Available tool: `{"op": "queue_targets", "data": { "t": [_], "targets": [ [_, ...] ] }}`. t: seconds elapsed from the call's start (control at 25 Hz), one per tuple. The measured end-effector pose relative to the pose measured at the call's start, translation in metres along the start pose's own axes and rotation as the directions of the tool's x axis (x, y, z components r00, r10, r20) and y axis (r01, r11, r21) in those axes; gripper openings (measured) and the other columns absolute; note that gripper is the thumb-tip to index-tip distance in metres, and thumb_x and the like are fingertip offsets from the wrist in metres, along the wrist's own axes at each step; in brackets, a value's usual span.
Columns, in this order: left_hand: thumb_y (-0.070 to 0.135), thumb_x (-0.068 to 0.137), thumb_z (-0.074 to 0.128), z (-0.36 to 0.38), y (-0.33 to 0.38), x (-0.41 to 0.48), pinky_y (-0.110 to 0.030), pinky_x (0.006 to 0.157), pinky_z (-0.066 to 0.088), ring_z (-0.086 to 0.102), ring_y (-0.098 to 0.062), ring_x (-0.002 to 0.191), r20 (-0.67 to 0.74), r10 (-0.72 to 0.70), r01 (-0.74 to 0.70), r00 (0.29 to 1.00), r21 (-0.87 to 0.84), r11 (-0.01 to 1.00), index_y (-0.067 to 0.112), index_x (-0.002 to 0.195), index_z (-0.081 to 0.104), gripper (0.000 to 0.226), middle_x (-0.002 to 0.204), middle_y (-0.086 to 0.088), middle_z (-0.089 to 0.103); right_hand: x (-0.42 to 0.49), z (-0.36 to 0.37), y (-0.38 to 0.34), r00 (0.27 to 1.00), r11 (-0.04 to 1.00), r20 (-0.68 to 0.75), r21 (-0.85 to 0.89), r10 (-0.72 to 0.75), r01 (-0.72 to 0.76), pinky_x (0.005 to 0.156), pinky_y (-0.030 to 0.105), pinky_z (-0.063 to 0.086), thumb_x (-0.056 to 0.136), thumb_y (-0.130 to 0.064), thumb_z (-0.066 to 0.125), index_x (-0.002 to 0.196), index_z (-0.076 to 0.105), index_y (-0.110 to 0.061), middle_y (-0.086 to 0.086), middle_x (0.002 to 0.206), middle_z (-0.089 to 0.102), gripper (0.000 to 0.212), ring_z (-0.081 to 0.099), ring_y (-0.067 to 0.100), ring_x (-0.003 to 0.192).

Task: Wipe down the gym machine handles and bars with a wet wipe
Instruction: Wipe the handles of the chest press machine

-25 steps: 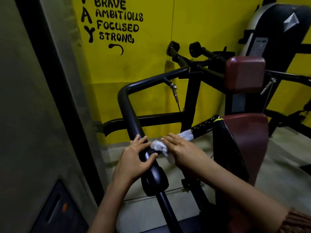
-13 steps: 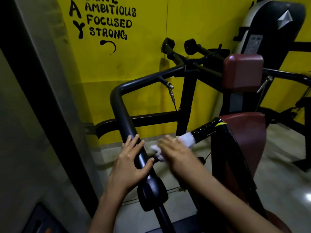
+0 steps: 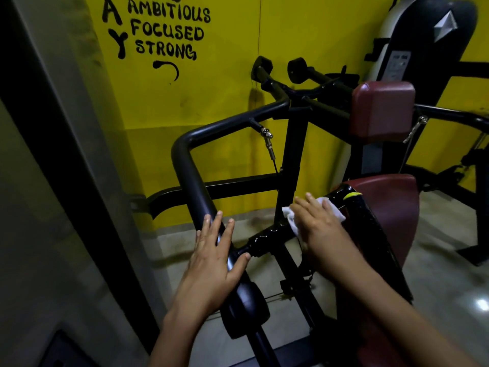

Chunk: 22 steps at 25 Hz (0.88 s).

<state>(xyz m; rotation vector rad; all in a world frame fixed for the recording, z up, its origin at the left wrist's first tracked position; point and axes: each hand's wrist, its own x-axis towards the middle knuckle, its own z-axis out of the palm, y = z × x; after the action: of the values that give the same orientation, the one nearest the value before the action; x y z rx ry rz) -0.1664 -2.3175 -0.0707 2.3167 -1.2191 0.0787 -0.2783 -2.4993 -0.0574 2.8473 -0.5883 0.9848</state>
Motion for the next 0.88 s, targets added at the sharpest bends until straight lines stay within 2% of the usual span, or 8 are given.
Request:
{"op": "queue_targets", "data": {
  "t": [0.08, 0.16, 0.28, 0.44, 0.64, 0.72, 0.8, 0.88],
  "targets": [
    [0.071, 0.063, -0.002, 0.001, -0.002, 0.002, -0.008, 0.093, -0.029, -0.04, 0.0, 0.126, -0.016, 0.014, -0.014, 1.0, 0.009, 1.0, 0.03, 0.146, -0.005, 0.093, 0.144, 0.015, -0.03, 0.0, 0.003, -0.026, 0.999, 0.997, 0.024, 0.066, -0.03, 0.028, 0.105, 0.04, 0.029, 0.06, 0.005, 0.065, 0.093, 0.066, -0.003, 0.014, 0.096, 0.067, 0.034, 0.061, 0.037, 0.1],
    [0.069, 0.064, 0.001, 0.002, -0.001, 0.003, -0.007, 0.094, -0.029, -0.033, -0.003, 0.13, -0.019, 0.033, -0.033, 0.999, 0.01, 0.999, 0.026, 0.147, 0.0, 0.094, 0.149, 0.012, -0.023, -0.008, 0.013, -0.056, 0.973, 0.956, 0.041, 0.199, -0.227, 0.215, 0.099, 0.037, 0.025, 0.073, -0.004, 0.054, 0.092, 0.064, -0.006, 0.009, 0.091, 0.064, 0.022, 0.053, 0.024, 0.095],
    [0.069, 0.065, 0.003, 0.001, 0.001, 0.002, -0.005, 0.094, -0.027, -0.028, -0.003, 0.132, -0.036, 0.02, -0.021, 0.999, -0.016, 1.0, 0.024, 0.147, 0.005, 0.094, 0.149, 0.013, -0.018, -0.007, 0.006, -0.045, 0.92, 0.909, 0.063, 0.192, -0.386, 0.369, 0.099, 0.033, 0.026, 0.078, -0.013, 0.037, 0.102, 0.061, -0.01, 0.006, 0.097, 0.064, 0.034, 0.05, 0.02, 0.096],
    [0.071, 0.066, 0.001, -0.001, 0.003, 0.001, -0.004, 0.091, -0.029, -0.03, -0.001, 0.133, -0.019, 0.002, -0.002, 1.0, -0.017, 1.0, 0.028, 0.147, 0.0, 0.092, 0.145, 0.018, -0.024, 0.003, -0.007, -0.012, 0.998, 1.0, 0.064, 0.022, -0.022, 0.021, 0.102, 0.037, 0.018, 0.072, -0.016, 0.034, 0.083, 0.061, -0.01, 0.008, 0.086, 0.064, 0.03, 0.061, 0.033, 0.097],
    [0.054, 0.095, 0.029, -0.008, 0.011, -0.008, -0.018, 0.104, -0.017, -0.034, -0.007, 0.131, 0.063, -0.018, 0.019, 0.998, -0.012, 1.0, 0.024, 0.148, -0.002, 0.068, 0.151, 0.005, -0.029, -0.011, 0.003, -0.04, 0.942, 0.948, 0.106, 0.058, -0.319, 0.314, 0.101, 0.042, 0.028, 0.07, -0.02, 0.035, 0.108, 0.063, -0.015, 0.003, 0.105, 0.065, 0.047, 0.053, 0.023, 0.108],
    [0.051, 0.095, 0.029, -0.008, 0.02, -0.012, -0.026, 0.107, -0.017, -0.036, -0.011, 0.131, 0.126, 0.0, -0.002, 0.992, 0.021, 1.0, 0.023, 0.147, -0.008, 0.07, 0.149, 0.003, -0.032, -0.001, -0.01, -0.023, 0.979, 0.983, 0.102, -0.033, -0.178, 0.182, 0.103, 0.04, 0.028, 0.07, -0.017, 0.037, 0.109, 0.064, -0.013, 0.006, 0.109, 0.065, 0.048, 0.057, 0.026, 0.111],
    [0.052, 0.095, 0.026, -0.006, 0.025, -0.013, -0.03, 0.107, -0.021, -0.039, -0.012, 0.129, 0.173, -0.002, -0.009, 0.985, 0.065, 0.998, 0.024, 0.146, -0.012, 0.07, 0.15, 0.002, -0.032, 0.002, -0.02, -0.008, 0.984, 0.996, 0.161, -0.054, 0.074, -0.066, 0.111, 0.04, 0.015, 0.078, -0.013, 0.04, 0.122, 0.055, -0.01, 0.011, 0.127, 0.054, 0.046, 0.039, 0.031, 0.13],
    [0.053, 0.096, 0.024, -0.004, 0.025, -0.012, -0.03, 0.105, -0.024, -0.041, -0.011, 0.126, 0.176, -0.013, -0.005, 0.984, 0.1, 0.995, 0.025, 0.146, -0.013, 0.068, 0.151, 0.003, -0.03, 0.002, -0.019, -0.016, 0.973, 0.994, 0.209, -0.069, 0.097, -0.084, 0.114, 0.044, 0.014, 0.082, -0.014, 0.04, 0.128, 0.049, -0.009, 0.013, 0.135, 0.047, 0.048, 0.029, 0.033, 0.136]
  ]
}}
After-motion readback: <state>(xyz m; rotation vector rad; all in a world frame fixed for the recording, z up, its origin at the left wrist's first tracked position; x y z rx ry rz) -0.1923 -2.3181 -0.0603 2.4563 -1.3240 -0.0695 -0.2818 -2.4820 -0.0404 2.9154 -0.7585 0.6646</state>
